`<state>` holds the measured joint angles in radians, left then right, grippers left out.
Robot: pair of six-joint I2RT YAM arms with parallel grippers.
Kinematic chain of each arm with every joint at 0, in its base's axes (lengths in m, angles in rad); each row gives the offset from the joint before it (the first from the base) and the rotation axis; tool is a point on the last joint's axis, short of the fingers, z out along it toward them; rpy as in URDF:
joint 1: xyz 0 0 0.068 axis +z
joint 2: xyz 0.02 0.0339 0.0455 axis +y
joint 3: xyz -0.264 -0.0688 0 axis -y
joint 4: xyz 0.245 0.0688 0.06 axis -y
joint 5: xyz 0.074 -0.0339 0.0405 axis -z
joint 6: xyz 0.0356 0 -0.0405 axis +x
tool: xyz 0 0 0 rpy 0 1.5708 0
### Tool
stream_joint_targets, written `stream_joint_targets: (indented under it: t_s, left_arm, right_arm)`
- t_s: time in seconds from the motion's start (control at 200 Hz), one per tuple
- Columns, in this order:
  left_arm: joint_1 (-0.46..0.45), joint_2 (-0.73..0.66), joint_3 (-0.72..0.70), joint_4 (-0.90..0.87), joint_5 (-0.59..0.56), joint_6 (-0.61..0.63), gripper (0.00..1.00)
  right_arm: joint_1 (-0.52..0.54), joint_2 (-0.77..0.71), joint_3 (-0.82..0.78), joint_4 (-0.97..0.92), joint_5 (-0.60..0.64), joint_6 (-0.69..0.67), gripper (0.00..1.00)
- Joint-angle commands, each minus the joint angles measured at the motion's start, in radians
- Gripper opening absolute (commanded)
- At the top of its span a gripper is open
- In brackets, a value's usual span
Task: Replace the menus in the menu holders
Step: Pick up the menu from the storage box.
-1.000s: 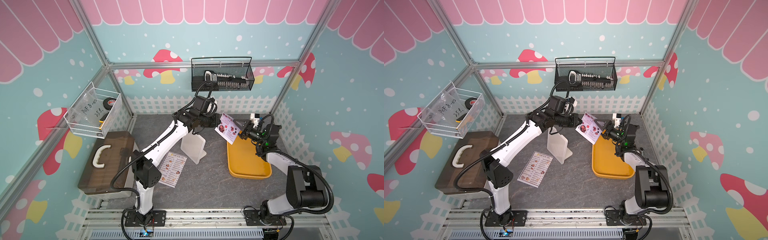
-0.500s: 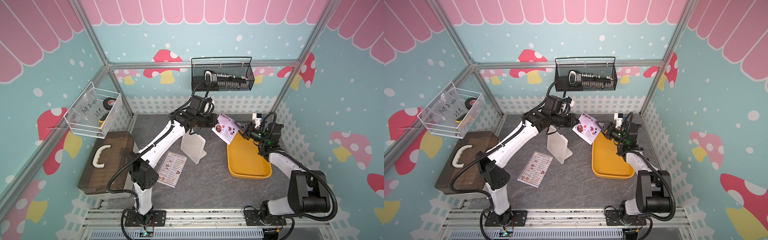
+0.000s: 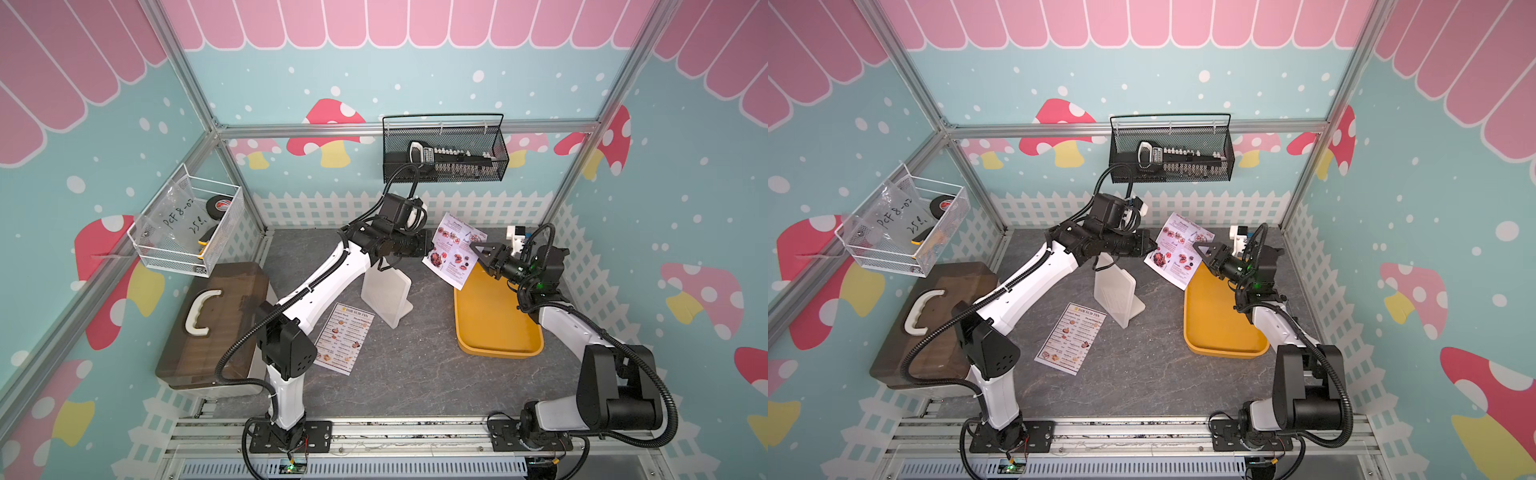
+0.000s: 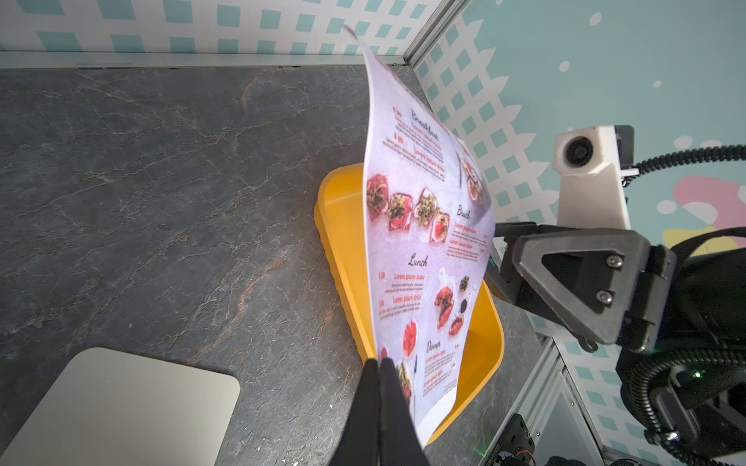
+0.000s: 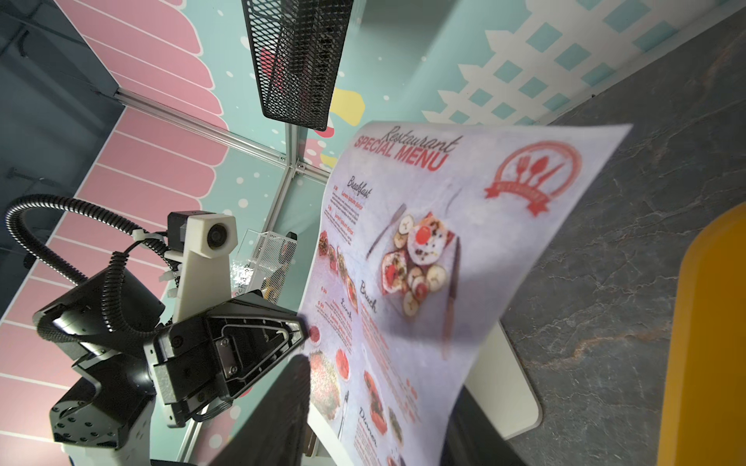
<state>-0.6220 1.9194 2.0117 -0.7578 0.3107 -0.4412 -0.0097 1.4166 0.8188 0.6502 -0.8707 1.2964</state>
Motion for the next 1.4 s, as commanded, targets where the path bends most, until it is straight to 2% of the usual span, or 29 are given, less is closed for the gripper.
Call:
stream_joint_targets:
  t_s: [0.0, 0.13, 0.41, 0.54, 0.625, 1.051, 1.281, 1.396]
  left_arm:
    - [0.006, -0.039, -0.012, 0.016, 0.002, 0.004, 0.0]
    - [0.007, -0.036, -0.01, 0.023, 0.002, 0.002, 0.0]
    - [0.008, -0.031, -0.007, 0.034, 0.011, 0.001, 0.0]
    - [0.008, -0.028, -0.008, 0.044, 0.012, -0.003, 0.0]
    - [0.008, -0.022, -0.005, 0.047, 0.011, -0.002, 0.0]
    - [0.011, -0.014, -0.007, 0.059, 0.011, -0.011, 0.0]
    - [0.021, -0.035, -0.031, 0.085, -0.009, -0.027, 0.23]
    - [0.036, -0.056, -0.056, 0.106, -0.047, -0.046, 0.38]
  right_arm:
    - [-0.004, -0.034, 0.014, 0.017, 0.009, -0.002, 0.46]
    - [-0.004, -0.044, 0.012, -0.012, 0.017, -0.022, 0.37]
    - [-0.003, -0.058, 0.031, -0.088, 0.026, -0.069, 0.26]
    - [-0.003, -0.065, 0.039, -0.101, 0.028, -0.076, 0.24]
    - [-0.003, -0.074, 0.043, -0.119, 0.03, -0.086, 0.17]
    - [-0.003, -0.093, 0.051, -0.136, 0.041, -0.1, 0.07]
    - [0.002, -0.112, 0.071, -0.182, 0.05, -0.118, 0.05]
    - [0.032, -0.142, 0.138, -0.369, 0.089, -0.281, 0.04]
